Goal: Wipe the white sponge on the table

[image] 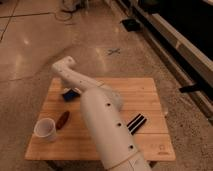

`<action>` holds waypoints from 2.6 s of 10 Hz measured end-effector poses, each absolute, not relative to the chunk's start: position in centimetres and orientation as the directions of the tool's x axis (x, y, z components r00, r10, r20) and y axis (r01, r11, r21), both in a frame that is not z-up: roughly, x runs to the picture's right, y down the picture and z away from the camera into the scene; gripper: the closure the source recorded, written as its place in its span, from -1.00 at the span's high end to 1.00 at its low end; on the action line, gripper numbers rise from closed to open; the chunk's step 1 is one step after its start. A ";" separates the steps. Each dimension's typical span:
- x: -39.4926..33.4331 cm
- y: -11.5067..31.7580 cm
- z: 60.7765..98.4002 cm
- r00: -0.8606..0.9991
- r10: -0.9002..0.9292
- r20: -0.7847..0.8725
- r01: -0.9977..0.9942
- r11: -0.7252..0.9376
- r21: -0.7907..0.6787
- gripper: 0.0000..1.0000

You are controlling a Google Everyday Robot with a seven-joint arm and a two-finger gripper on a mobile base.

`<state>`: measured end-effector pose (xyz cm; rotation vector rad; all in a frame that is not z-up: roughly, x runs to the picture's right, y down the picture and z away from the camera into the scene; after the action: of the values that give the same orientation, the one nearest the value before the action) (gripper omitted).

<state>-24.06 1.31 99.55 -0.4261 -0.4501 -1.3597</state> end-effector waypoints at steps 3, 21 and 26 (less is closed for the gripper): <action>-24.0 2.3 100.5 0.136 -0.828 0.544 0.991 0.124 -0.059 0.55; -18.8 4.4 98.5 0.054 -0.839 0.542 0.999 0.044 -0.033 -1.00; -23.6 5.1 93.9 -0.076 -0.854 0.514 0.992 -0.015 0.123 -1.00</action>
<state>-23.56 5.08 93.89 -0.3379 -0.5215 -1.5740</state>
